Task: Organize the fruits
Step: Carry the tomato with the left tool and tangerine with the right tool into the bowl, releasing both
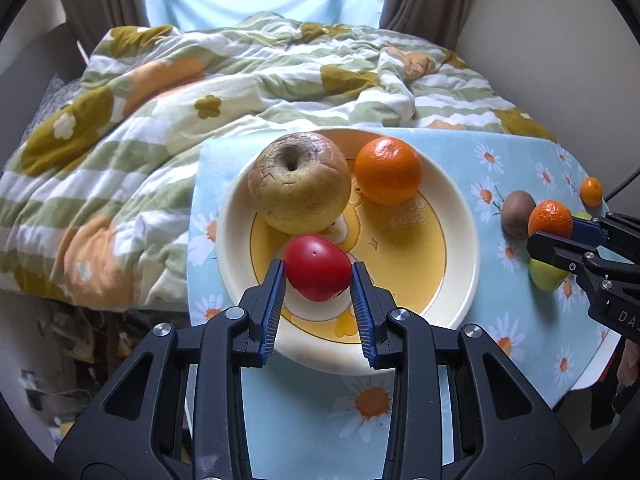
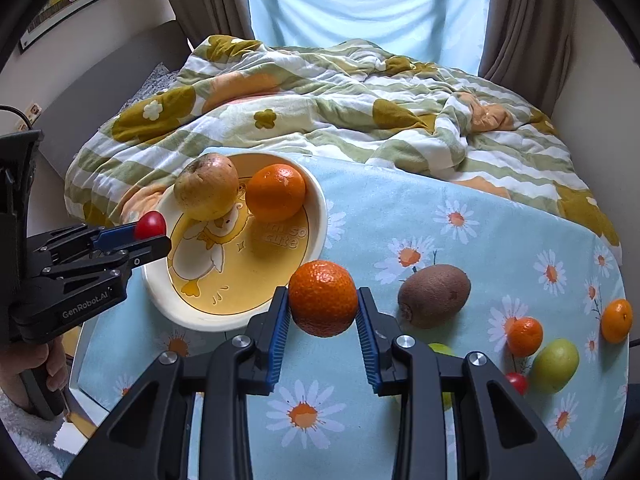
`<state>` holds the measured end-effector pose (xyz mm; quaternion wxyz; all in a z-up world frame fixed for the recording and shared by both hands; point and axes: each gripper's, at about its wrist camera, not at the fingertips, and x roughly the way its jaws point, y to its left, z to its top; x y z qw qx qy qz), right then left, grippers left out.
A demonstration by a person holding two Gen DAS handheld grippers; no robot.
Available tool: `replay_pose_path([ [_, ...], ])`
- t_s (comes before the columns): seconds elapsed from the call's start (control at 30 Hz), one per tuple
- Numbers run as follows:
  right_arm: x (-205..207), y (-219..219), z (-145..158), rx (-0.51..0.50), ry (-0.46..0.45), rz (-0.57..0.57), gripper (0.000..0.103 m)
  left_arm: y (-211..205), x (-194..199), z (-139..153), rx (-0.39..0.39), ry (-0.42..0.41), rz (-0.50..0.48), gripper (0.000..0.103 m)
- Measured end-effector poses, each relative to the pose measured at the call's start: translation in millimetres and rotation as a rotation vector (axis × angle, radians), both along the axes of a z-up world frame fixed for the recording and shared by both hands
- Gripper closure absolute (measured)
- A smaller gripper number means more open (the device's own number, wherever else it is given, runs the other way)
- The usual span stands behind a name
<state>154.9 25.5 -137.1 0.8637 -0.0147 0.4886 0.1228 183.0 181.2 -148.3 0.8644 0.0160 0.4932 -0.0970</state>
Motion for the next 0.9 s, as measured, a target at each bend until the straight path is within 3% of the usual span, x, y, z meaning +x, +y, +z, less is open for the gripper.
replay_pose_path([
  [0.2,1.5,11.5,-0.1,0.002,0.004,-0.028,0.073,8.3,12.7,-17.2,-0.002,0.047,-0.026,0.064],
  [0.37,0.4,7.9,2.3,-0.003,0.007,-0.057,0.073,11.1,14.5,-17.2,0.020,0.051,0.008,0.061],
  [0.4,0.5,6.1,3.0,-0.005,0.009,-0.062,0.073,11.1,13.8,-15.1,0.016,0.048,0.006,0.043],
  [0.43,0.9,4.2,3.9,-0.006,0.009,-0.065,0.073,10.9,13.0,-12.4,0.010,0.043,0.005,0.004],
  [0.47,1.8,2.5,4.7,-0.006,0.008,-0.063,0.073,11.1,10.8,-8.9,0.004,0.029,0.008,0.000],
  [0.9,24.4,2.1,6.8,0.025,0.028,0.005,0.073,13.3,-11.1,13.1,0.000,0.024,0.085,0.000],
])
